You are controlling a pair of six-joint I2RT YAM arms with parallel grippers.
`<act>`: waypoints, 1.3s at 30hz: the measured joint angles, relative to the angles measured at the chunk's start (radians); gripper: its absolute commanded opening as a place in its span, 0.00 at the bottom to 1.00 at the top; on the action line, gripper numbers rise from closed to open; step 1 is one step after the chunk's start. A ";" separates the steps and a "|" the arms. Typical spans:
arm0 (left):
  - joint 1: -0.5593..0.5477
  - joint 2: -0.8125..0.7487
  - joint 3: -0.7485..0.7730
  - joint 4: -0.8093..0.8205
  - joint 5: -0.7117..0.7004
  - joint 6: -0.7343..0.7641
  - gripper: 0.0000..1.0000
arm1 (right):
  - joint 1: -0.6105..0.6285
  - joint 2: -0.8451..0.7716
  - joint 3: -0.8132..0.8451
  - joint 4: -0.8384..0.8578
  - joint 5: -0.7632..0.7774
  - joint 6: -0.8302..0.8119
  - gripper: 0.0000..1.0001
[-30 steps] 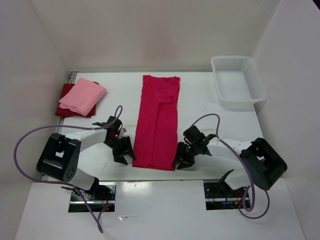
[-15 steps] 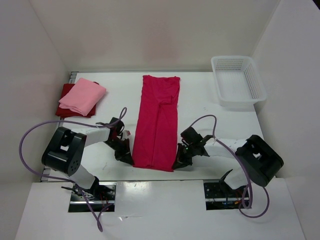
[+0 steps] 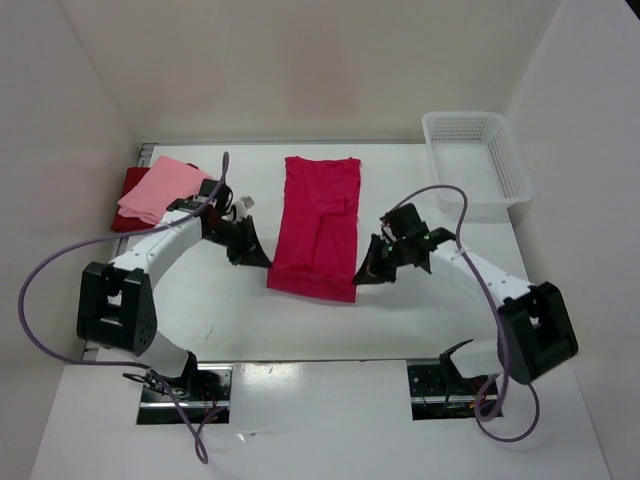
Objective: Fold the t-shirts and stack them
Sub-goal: Fold the folded rectangular tshirt in 1/3 of the way
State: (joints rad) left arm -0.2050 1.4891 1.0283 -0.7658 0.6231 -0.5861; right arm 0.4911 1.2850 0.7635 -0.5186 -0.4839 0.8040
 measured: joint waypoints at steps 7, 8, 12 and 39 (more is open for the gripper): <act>0.029 0.325 0.330 0.144 -0.037 -0.031 0.00 | -0.167 0.337 0.345 0.010 0.037 -0.171 0.00; 0.032 0.378 0.377 0.156 -0.050 -0.036 0.00 | -0.180 0.381 0.383 0.014 0.040 -0.185 0.00; 0.048 0.533 0.500 0.213 -0.085 -0.063 0.00 | -0.221 0.546 0.522 0.030 0.055 -0.228 0.00; -0.098 0.318 0.142 0.572 -0.095 -0.185 0.28 | -0.149 0.561 0.629 0.102 0.106 -0.274 0.00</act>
State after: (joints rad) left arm -0.3027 1.8072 1.1698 -0.1936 0.5282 -0.7715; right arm 0.3420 1.8462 1.3930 -0.4164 -0.3782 0.5304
